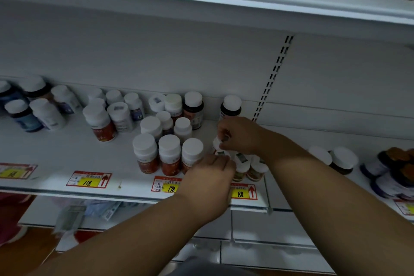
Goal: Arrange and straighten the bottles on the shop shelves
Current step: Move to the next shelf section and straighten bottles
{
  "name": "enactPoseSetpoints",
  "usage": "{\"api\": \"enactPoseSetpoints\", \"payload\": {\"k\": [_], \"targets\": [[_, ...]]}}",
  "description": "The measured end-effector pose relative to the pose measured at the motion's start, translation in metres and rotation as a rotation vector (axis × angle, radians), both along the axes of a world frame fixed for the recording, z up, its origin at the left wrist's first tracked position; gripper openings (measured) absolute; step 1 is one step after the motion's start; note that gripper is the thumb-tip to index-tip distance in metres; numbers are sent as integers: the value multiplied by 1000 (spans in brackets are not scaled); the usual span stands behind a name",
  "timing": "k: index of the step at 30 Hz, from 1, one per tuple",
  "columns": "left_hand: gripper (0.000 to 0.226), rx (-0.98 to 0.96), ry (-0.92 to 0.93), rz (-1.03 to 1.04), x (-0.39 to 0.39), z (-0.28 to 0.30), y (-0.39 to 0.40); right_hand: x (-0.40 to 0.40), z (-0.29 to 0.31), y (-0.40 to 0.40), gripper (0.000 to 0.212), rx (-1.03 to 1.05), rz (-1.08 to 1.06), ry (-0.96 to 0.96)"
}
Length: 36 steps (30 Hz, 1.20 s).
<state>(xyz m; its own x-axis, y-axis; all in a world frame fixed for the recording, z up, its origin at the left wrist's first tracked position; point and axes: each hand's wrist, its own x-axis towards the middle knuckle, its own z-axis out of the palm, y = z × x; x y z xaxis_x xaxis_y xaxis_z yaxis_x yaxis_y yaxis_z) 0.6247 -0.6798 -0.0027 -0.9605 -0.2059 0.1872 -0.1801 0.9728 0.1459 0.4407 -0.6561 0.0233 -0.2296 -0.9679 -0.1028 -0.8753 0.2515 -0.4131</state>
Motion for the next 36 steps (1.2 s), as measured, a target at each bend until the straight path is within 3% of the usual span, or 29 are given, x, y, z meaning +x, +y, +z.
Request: {"api": "enactPoseSetpoints", "payload": {"k": [10,14,16,19,24,29,36], "targets": [[28,-20,-10,-13,2,0,0,2,3,-6,11,76,69,67],[31,-61,-21,-28,1,1,-1,-20,8,-16,13,-189,-202,157],[27,-66,13,-8,-2,4,-2,-37,10,-24,28,-221,-345,184],[21,-76,114,36,-8,11,-6,-49,4,-35,35,-93,-283,210],[16,-54,240,36,-13,17,-10,-46,-3,-41,24,-152,-294,252],[19,31,216,31,-11,19,-14,-47,9,-24,61,-182,-442,55],[19,144,230,-59,-25,24,3,-38,48,43,48,-367,-626,0]]}}
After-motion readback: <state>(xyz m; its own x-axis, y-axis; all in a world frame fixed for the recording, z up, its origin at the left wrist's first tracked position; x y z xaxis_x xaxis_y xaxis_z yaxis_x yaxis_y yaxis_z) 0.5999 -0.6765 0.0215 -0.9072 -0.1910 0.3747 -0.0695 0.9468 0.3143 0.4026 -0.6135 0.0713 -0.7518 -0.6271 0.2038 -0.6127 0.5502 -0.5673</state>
